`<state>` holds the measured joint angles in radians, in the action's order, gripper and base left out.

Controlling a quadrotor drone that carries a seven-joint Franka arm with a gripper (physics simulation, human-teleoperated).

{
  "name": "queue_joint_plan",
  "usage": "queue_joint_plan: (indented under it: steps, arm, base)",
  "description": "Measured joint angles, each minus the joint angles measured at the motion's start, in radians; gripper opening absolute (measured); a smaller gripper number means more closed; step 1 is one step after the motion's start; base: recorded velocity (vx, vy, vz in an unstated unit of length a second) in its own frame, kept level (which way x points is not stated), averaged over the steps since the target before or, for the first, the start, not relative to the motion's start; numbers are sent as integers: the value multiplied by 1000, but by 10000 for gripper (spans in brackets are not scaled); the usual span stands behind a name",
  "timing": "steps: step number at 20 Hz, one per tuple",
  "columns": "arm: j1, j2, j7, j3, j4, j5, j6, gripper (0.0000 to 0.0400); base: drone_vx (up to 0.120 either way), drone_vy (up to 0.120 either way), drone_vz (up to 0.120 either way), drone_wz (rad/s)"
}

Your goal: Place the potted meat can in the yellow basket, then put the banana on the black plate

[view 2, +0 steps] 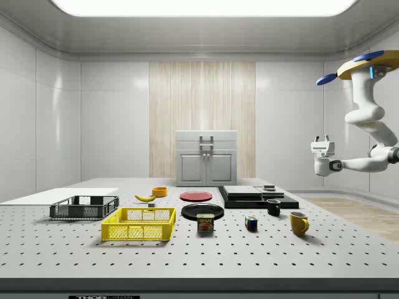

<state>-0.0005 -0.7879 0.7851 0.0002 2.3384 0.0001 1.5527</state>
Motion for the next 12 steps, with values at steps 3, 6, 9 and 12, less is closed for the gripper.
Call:
queue_joint_plan:
  steps: [3,6,9,12]
  arm:
    - [-2,7,-1,1,-63,1,-53,400]
    - [-3,25,-2,1,-128,1,-98,400]
    - [-4,47,-2,2,-189,1,-135,400]
    - [-4,65,-2,3,-236,2,-162,400]
  base:
    - [0,0,0,0]
    - [0,0,0,0]
    - [0,0,0,0]
    - [93,120,0,0]
